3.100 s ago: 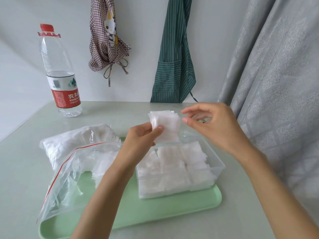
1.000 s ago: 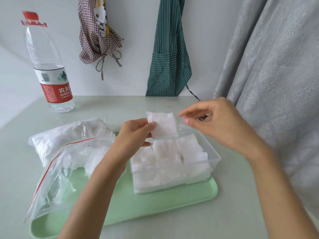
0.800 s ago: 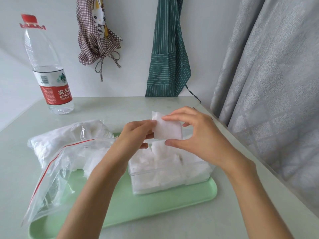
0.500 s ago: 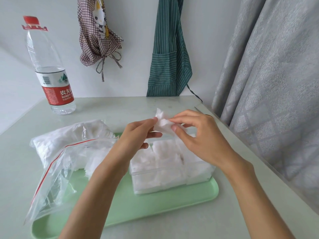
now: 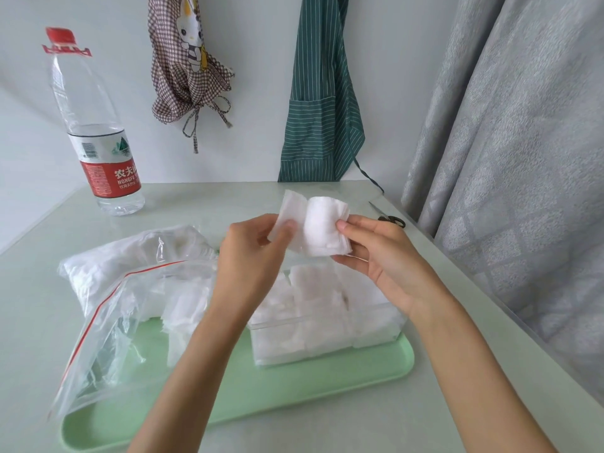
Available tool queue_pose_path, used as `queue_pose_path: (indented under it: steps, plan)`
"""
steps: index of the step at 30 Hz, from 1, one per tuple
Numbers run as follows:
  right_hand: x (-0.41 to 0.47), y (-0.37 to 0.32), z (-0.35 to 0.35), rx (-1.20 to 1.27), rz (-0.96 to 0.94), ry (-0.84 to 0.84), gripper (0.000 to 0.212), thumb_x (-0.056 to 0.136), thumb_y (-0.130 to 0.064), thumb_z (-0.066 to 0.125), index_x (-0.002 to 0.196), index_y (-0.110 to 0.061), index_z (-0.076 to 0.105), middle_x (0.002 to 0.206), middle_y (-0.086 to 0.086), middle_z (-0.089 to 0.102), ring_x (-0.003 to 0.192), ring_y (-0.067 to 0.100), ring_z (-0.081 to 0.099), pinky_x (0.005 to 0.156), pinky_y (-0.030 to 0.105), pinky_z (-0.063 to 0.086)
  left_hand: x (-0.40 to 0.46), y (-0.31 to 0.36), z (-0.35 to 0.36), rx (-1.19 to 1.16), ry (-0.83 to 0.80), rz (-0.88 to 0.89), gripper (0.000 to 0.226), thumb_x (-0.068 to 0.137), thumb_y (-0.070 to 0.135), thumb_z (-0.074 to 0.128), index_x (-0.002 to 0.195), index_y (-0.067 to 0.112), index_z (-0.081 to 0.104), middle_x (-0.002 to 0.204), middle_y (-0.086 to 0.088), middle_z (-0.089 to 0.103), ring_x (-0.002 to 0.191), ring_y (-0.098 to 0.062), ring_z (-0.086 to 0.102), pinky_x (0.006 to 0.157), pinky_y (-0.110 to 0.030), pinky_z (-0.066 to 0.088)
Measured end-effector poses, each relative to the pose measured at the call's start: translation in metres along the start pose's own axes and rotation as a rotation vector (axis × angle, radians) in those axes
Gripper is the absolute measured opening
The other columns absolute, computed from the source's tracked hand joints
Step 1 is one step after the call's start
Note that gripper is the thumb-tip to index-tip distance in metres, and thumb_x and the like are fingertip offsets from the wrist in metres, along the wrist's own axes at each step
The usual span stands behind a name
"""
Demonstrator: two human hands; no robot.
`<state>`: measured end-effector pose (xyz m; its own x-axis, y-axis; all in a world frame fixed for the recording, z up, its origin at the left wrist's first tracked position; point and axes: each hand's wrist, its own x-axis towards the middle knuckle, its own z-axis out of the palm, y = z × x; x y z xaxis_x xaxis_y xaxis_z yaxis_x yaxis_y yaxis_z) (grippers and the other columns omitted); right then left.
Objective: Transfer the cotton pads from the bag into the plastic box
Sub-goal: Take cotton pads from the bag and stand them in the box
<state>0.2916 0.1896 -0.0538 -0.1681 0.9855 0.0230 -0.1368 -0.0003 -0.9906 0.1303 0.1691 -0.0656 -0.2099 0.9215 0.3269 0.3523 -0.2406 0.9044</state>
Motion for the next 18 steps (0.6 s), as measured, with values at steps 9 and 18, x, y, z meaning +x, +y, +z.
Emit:
queue_pose_path:
  steps: [9,18]
  plan:
    - [-0.001,0.0,-0.005,0.068,0.173,-0.1,0.02,0.092,-0.001,0.05,0.087,-0.008,0.067,0.069,0.0,0.07,0.058,0.007,0.066,0.056,0.02,0.054,0.003,0.002,-0.009,0.562,0.052,0.841,0.028,0.084,0.022,0.057,0.107,0.03,0.071,0.109,0.014,0.067,0.099,-0.016,0.052,0.074,-0.029,0.037]
    - [-0.001,-0.002,-0.012,0.052,0.17,-0.096,0.025,0.093,0.001,0.046,0.09,-0.01,0.068,0.069,0.001,0.069,0.058,0.007,0.066,0.054,0.018,0.053,0.003,-0.004,-0.001,0.563,-0.043,0.766,0.031,0.081,0.017,0.062,0.104,0.036,0.071,0.117,0.014,0.062,0.104,-0.015,0.044,0.078,-0.031,0.035]
